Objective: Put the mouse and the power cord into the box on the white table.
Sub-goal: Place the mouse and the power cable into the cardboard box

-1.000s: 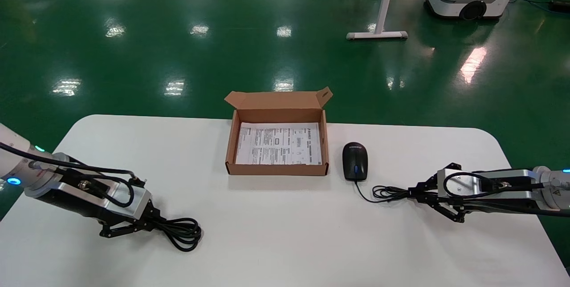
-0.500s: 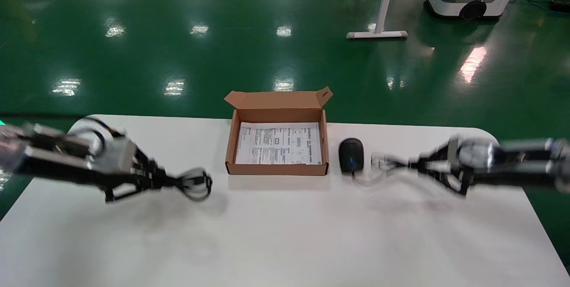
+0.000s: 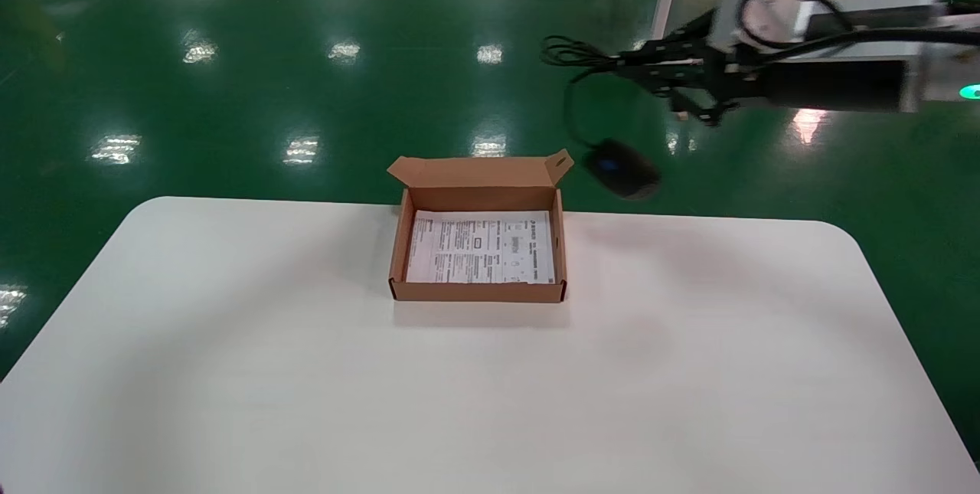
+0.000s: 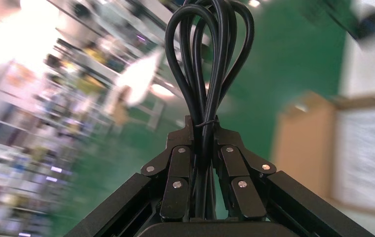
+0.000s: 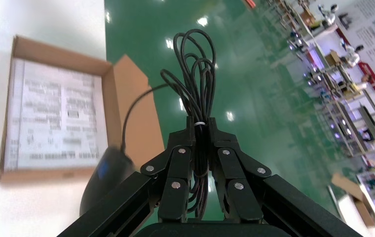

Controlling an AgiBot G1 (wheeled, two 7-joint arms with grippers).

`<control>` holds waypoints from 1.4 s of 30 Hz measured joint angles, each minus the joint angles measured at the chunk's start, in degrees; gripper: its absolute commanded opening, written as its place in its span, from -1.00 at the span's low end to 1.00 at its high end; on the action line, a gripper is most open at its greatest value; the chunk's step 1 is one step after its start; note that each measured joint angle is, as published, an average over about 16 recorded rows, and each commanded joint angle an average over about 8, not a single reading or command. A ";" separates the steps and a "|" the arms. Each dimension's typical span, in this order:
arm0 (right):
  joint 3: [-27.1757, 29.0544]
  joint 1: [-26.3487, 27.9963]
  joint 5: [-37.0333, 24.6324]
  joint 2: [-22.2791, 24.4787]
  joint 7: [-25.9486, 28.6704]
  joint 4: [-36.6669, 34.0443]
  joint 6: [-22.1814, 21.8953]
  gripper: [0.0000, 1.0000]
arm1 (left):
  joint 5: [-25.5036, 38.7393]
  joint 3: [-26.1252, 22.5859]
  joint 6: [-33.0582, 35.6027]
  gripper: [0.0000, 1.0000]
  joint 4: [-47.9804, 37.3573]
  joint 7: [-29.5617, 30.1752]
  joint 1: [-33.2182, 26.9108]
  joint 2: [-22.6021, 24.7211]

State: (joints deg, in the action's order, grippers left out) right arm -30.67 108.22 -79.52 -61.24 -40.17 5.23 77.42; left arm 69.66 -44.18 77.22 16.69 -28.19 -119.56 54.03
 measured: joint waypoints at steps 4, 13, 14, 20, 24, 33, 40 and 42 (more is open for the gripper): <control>0.26 -0.63 0.46 -3.10 -0.52 -0.42 -1.27 -1.00 | -1.42 1.21 -2.62 -1.00 0.02 0.12 -1.52 1.94; 0.06 -3.27 0.26 -8.46 -2.19 -2.19 -4.22 -1.00 | -1.70 1.41 -2.73 -1.00 -1.60 0.12 -2.61 3.33; -0.03 -3.55 0.14 -8.96 -2.46 -2.33 -4.47 -1.00 | -1.60 1.32 -2.51 -1.00 -1.74 0.18 -2.67 3.28; -0.78 -5.06 -0.89 -11.96 -4.39 -2.78 -5.97 -1.00 | -0.93 0.80 -1.28 -1.00 -2.29 0.34 -3.01 2.80; -1.51 -6.17 -1.87 -13.84 -5.91 -2.46 -7.48 -1.00 | -0.53 0.50 -0.56 -1.00 -2.29 0.24 -3.31 2.60; -3.24 -10.08 -3.01 -16.57 -6.63 0.97 -14.05 -0.34 | 0.27 -0.02 0.74 -1.00 -2.10 0.55 -4.47 1.70; -5.12 -12.74 -2.65 -16.95 -3.96 5.12 -18.79 1.00 | 1.07 -0.59 1.81 -1.00 -1.81 1.34 -5.06 1.02; -5.80 -13.20 -2.46 -16.93 -3.05 6.18 -19.63 1.00 | 1.09 -0.62 1.92 -1.00 -1.80 1.58 -4.97 0.99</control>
State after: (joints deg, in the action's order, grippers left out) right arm -36.47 95.02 -81.98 -78.18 -43.22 11.40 57.78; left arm 70.75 -44.81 79.15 14.89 -26.61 -124.53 55.02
